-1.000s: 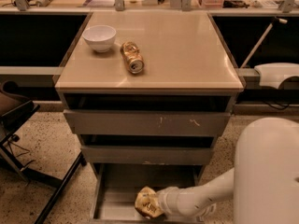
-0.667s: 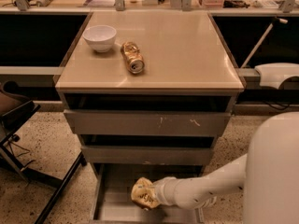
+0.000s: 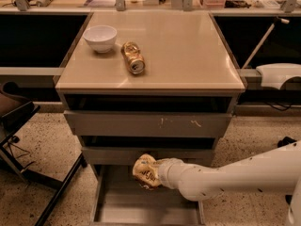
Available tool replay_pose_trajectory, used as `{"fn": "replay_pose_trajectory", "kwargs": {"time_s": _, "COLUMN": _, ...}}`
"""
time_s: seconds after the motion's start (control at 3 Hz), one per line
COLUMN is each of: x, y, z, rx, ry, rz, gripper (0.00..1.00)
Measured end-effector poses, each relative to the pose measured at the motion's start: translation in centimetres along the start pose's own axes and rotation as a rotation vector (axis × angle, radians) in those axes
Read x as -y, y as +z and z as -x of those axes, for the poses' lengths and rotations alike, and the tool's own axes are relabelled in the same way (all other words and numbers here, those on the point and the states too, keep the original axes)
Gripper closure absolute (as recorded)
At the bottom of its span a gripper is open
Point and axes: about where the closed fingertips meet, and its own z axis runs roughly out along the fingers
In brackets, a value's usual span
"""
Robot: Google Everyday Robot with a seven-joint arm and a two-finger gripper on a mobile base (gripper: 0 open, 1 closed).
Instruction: Pick brown chip bag from bottom drawer and place on counter
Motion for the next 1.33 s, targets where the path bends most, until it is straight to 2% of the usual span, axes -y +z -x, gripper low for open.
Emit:
{"fn": "replay_pose_trajectory", "kwargs": {"time_s": 0.33, "x": 0.0, "y": 0.0, "z": 0.0, "rx": 0.000, "ry": 0.000, "rz": 0.000, "gripper": 1.00}}
{"fn": "replay_pose_trajectory", "kwargs": {"time_s": 0.67, "x": 1.1, "y": -2.7, "z": 1.0, "rx": 0.020, "ry": 0.057, "rz": -0.011, "gripper": 1.00}}
{"fn": "replay_pose_trajectory", "kwargs": {"time_s": 1.0, "x": 4.1, "y": -10.2, "z": 4.5, "rx": 0.054, "ry": 0.179, "rz": -0.085, "gripper": 1.00}}
{"fn": "replay_pose_trajectory", "kwargs": {"time_s": 1.33, "x": 8.7, "y": -19.8, "z": 8.3, "rx": 0.117, "ry": 0.301, "rz": -0.237, "gripper": 1.00}}
